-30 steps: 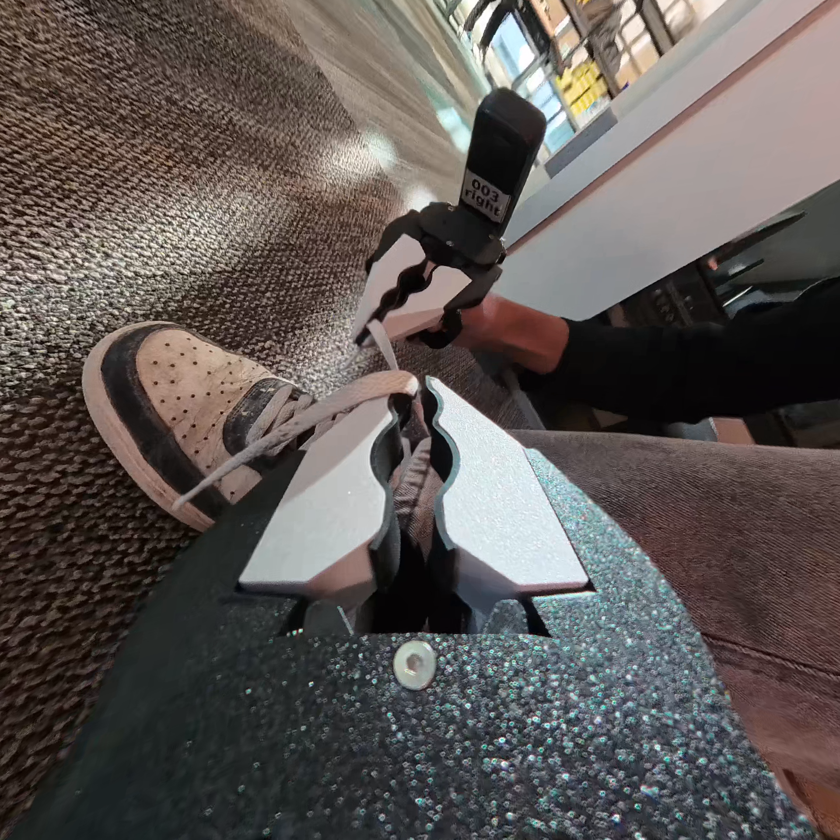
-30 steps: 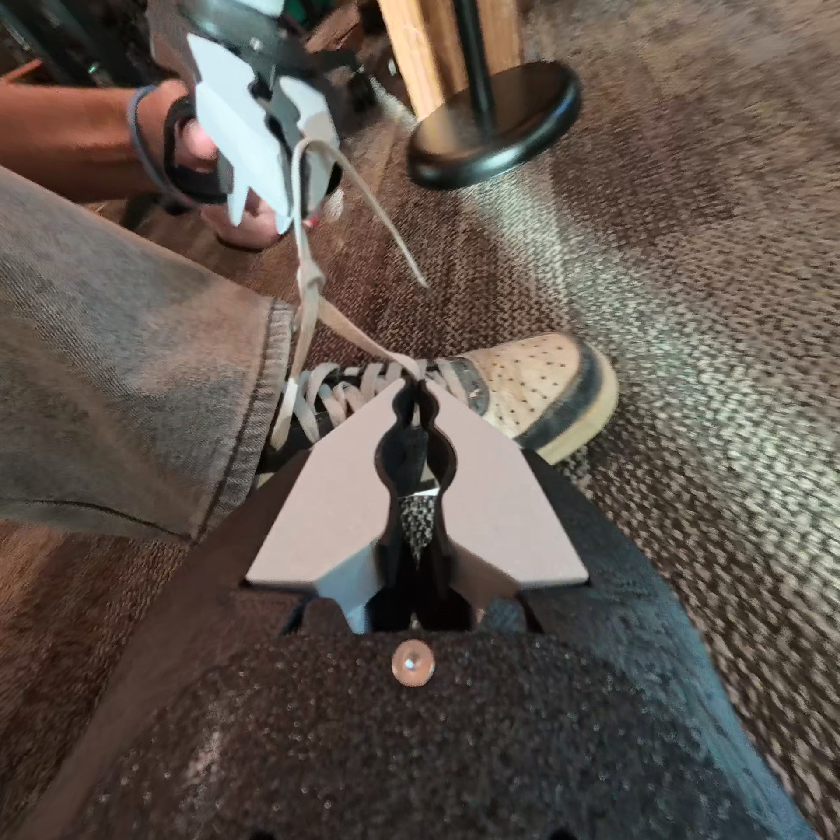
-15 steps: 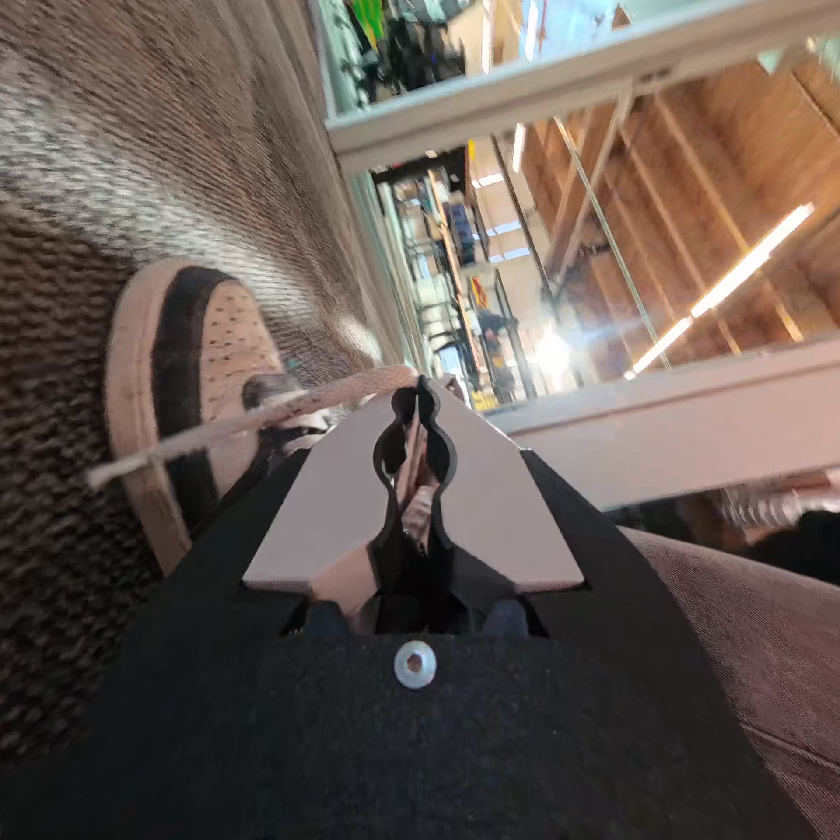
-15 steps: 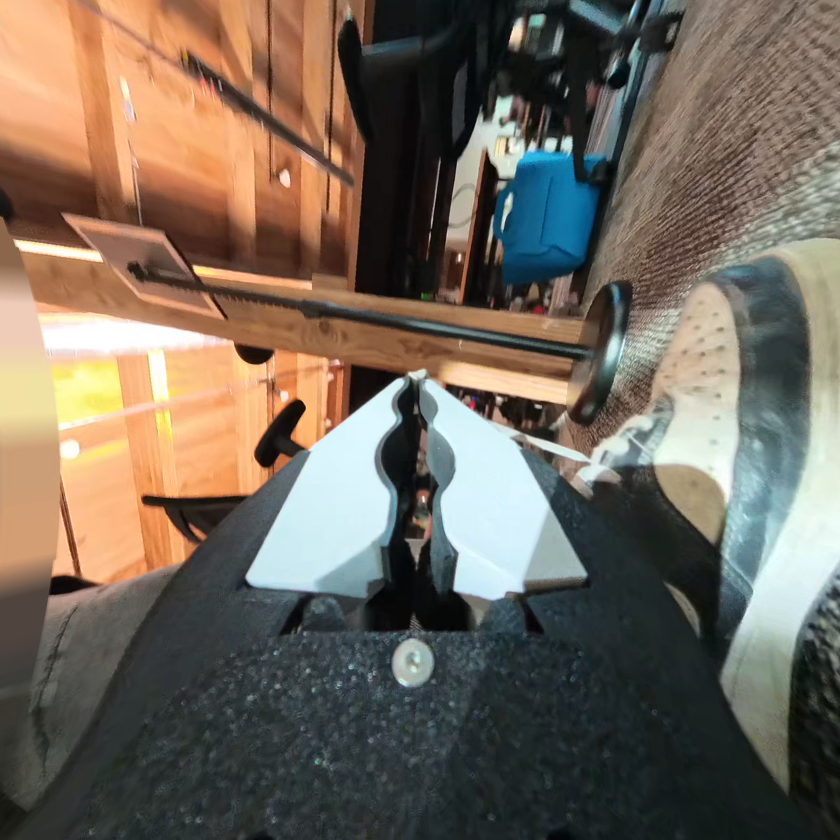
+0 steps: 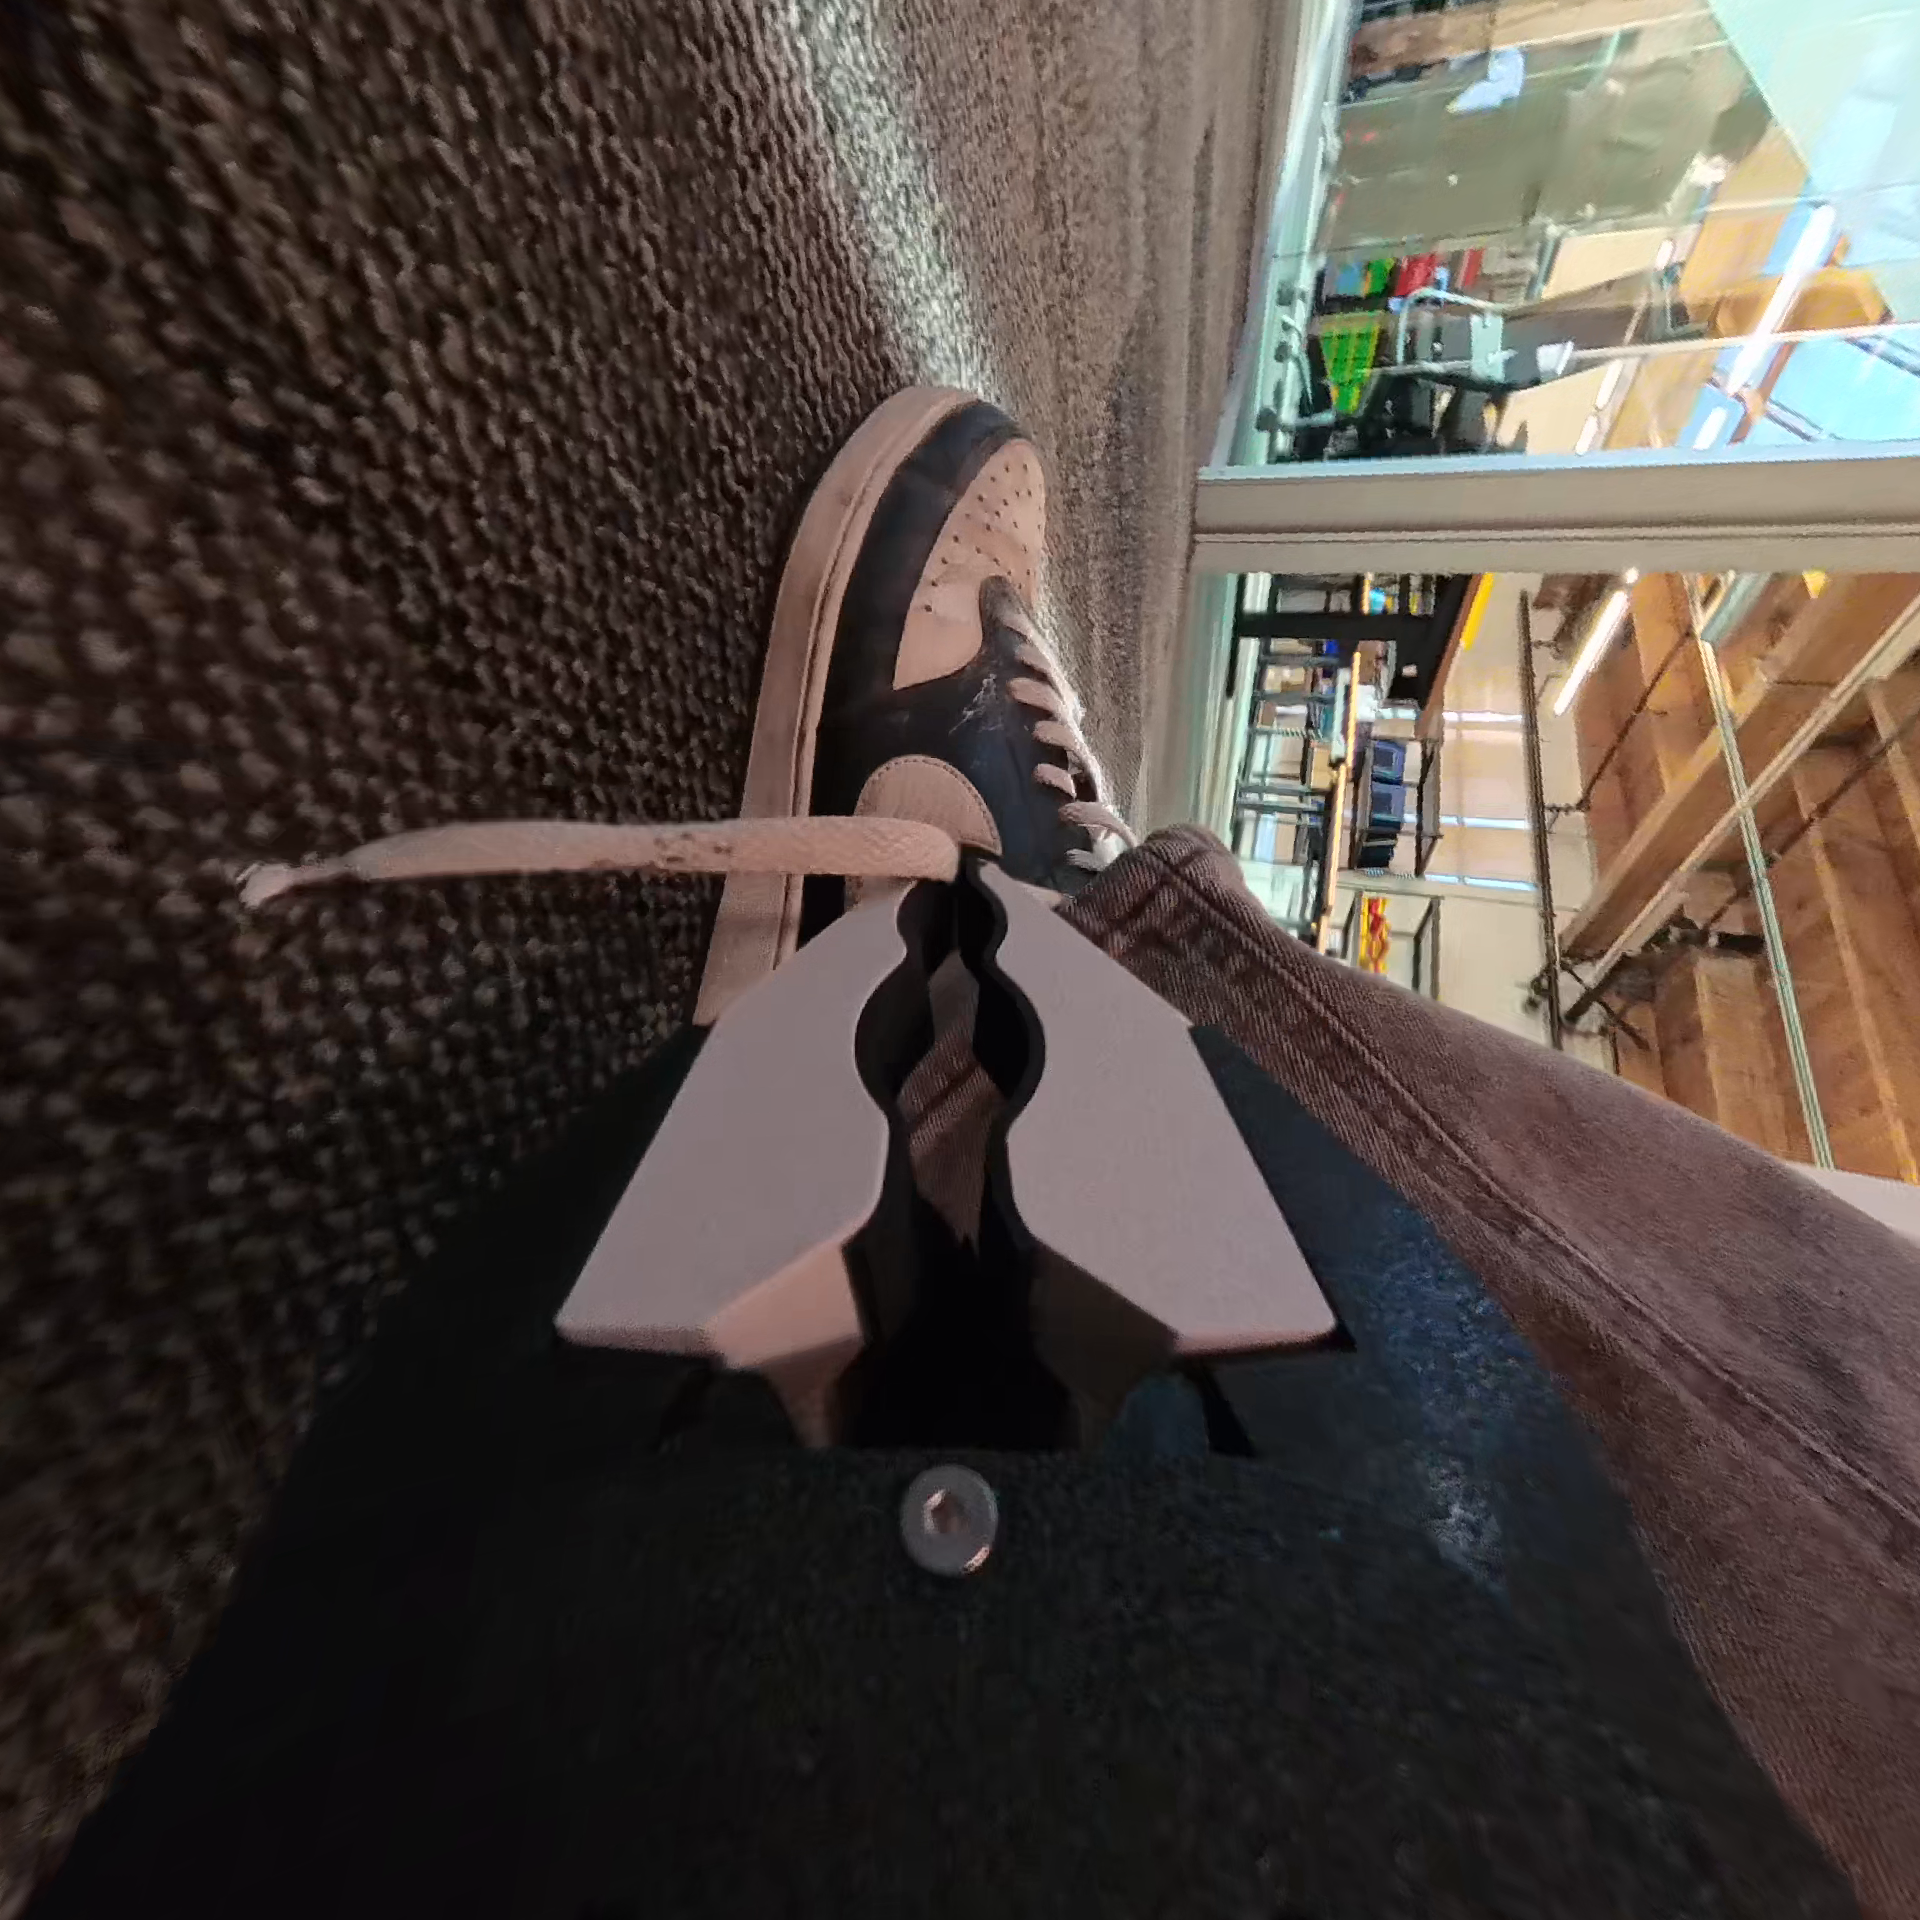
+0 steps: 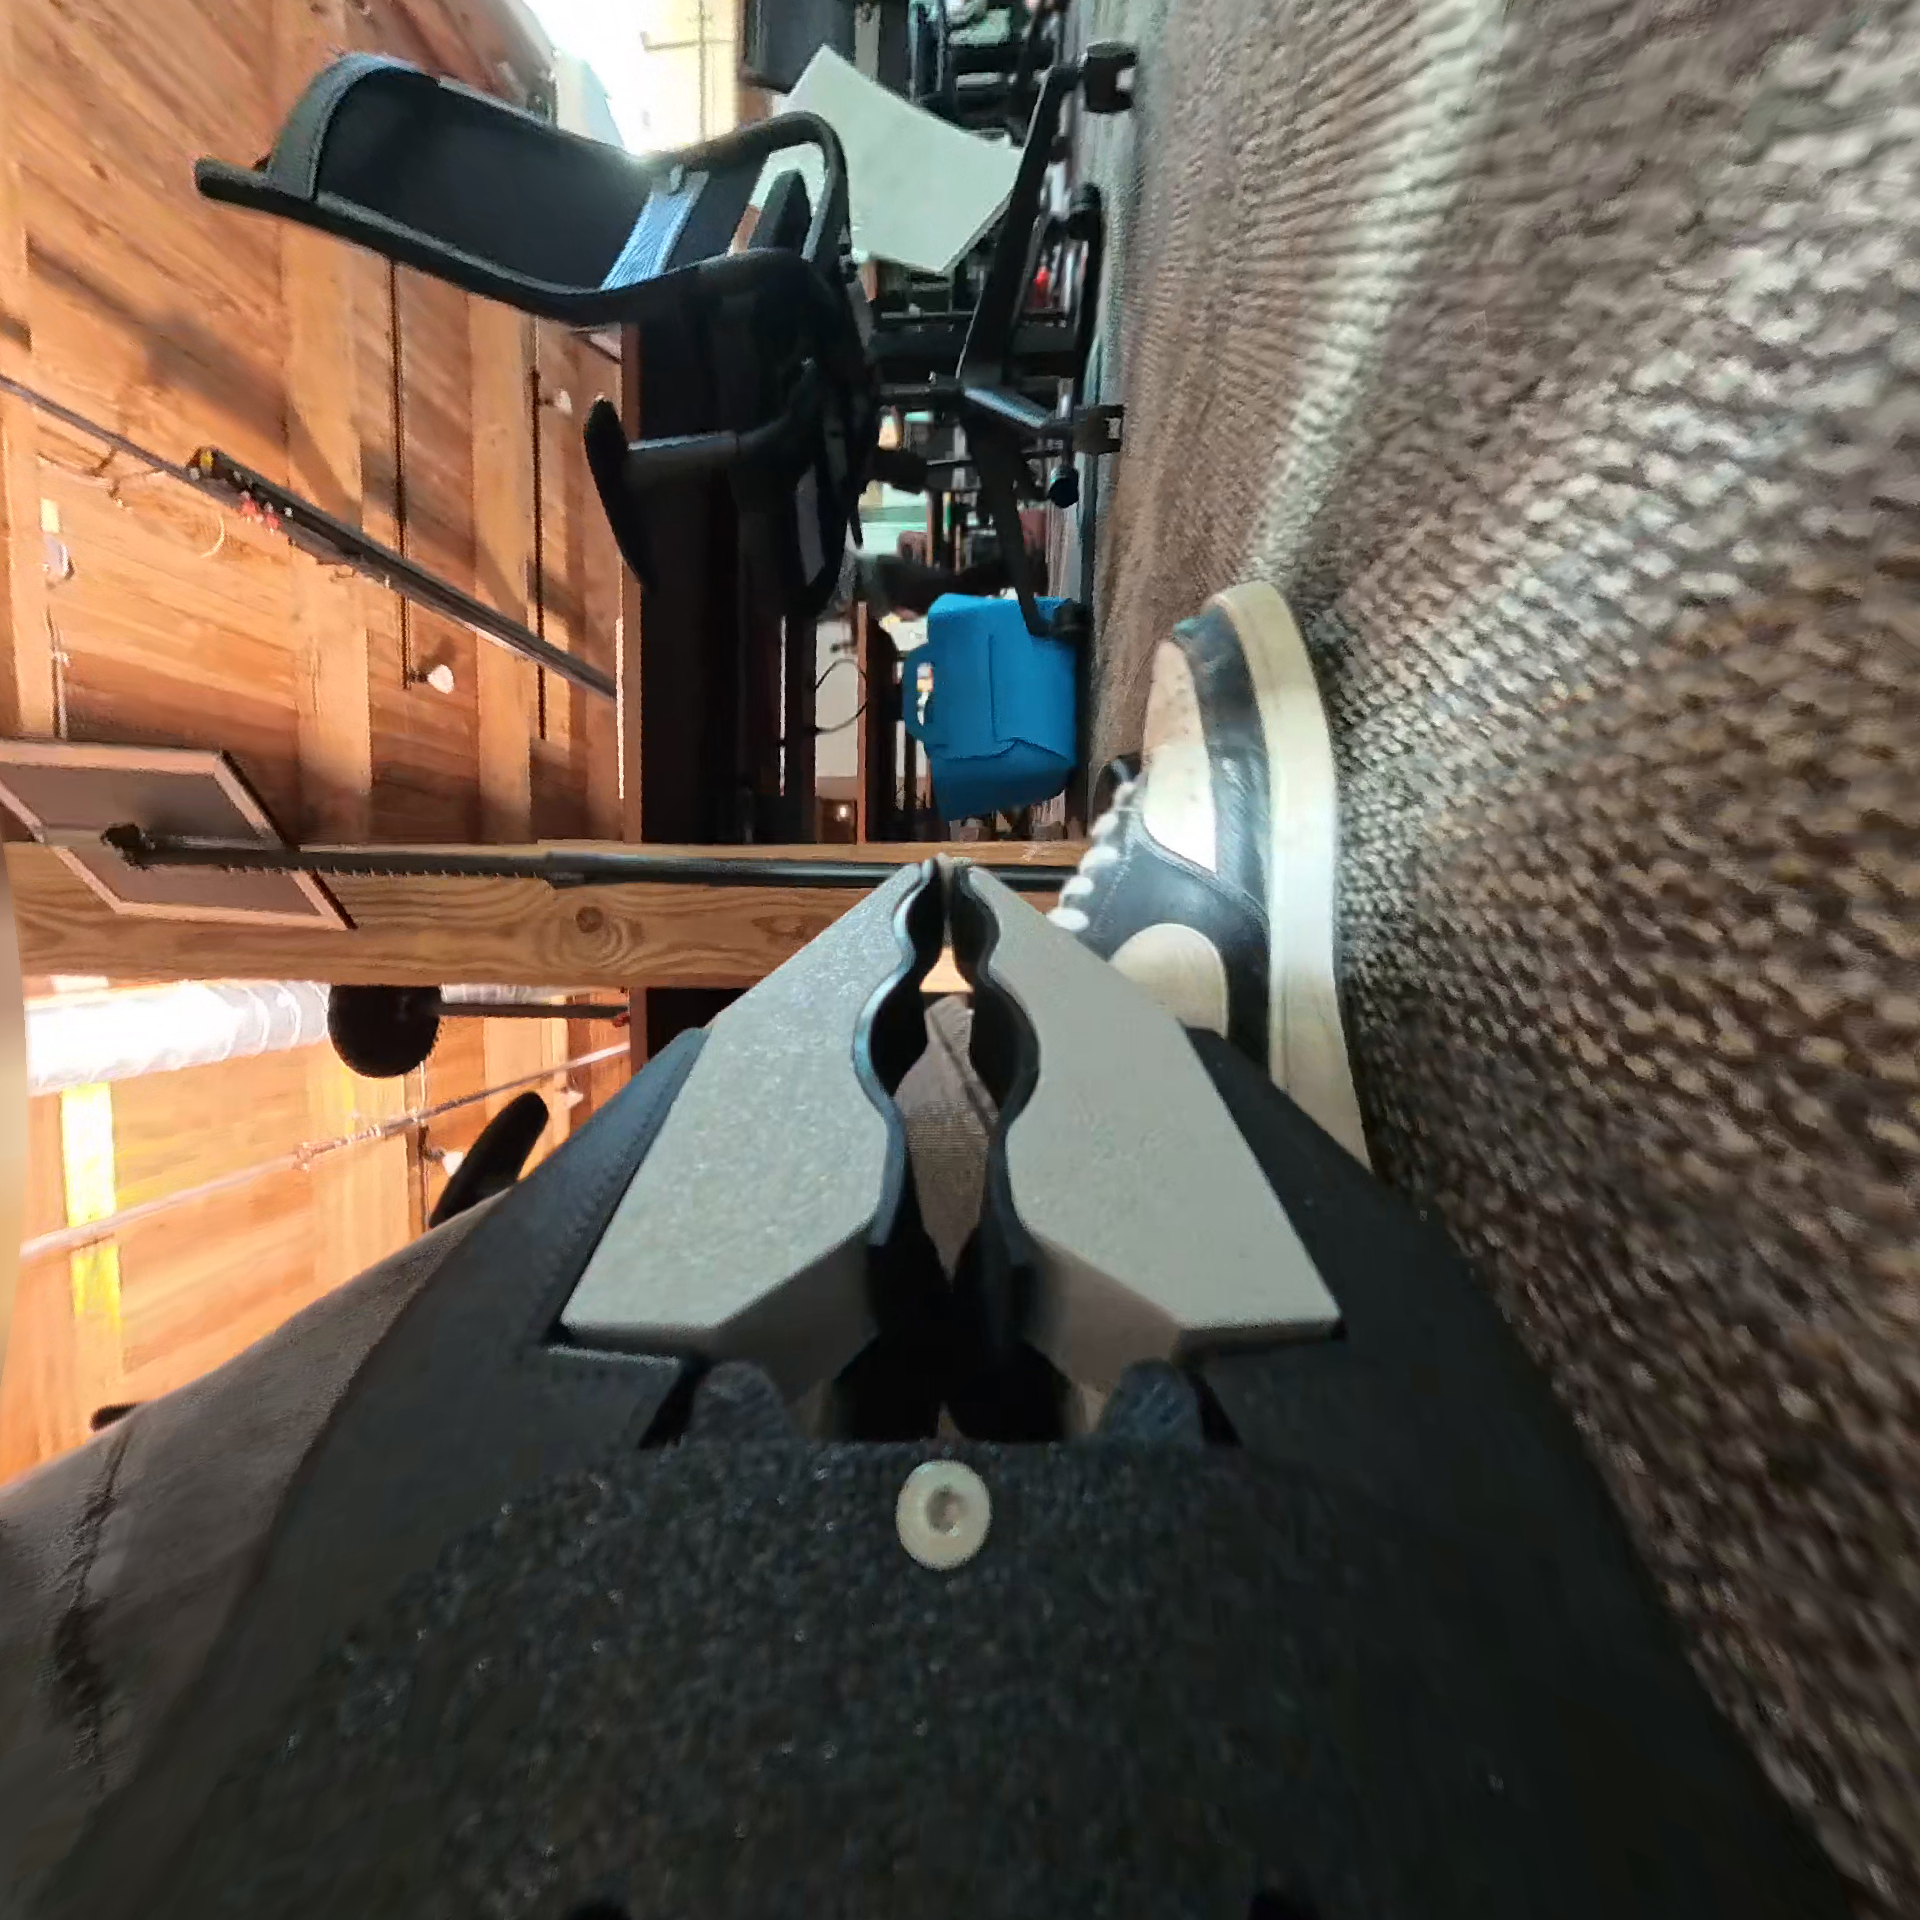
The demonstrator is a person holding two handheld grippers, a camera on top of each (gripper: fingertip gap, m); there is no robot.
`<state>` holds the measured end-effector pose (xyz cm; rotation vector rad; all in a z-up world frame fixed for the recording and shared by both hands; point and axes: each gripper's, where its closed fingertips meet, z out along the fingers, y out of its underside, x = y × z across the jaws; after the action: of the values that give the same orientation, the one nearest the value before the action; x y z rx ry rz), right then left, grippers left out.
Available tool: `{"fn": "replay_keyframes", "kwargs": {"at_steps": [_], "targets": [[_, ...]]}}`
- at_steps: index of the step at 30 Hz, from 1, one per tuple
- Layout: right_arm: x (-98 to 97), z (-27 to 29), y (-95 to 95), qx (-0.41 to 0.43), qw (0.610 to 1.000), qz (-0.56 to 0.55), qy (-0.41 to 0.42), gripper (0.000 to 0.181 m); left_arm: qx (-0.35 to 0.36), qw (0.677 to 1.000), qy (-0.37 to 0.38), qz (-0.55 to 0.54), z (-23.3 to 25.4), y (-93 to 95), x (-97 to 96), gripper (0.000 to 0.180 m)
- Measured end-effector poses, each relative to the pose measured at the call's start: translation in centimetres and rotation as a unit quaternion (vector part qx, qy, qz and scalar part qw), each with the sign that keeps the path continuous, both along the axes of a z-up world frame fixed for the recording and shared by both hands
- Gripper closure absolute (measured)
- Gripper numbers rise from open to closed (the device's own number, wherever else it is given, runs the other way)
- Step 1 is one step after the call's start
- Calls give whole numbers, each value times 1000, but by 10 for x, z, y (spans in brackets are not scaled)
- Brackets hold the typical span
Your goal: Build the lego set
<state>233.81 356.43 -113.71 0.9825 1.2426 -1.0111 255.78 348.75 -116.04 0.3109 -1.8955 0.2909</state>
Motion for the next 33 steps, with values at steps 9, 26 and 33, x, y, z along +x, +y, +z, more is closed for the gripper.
{"fn": "replay_keyframes", "kwargs": {"at_steps": [9, 26, 33], "targets": [[10, -41, -9, 77, 991, 64, 94, 180, 21, 996, -46, -67, -13, 2, -13, 180], [141, 29, -6, -57, 888, 373, 262, 145, 62, 970, 123, -202, 79, 77, -42, 139], [145, 22, 44, 8, 910, 366, 197, 179, 86, 978, 81, -175, 73, 107, -2, 180]]}}
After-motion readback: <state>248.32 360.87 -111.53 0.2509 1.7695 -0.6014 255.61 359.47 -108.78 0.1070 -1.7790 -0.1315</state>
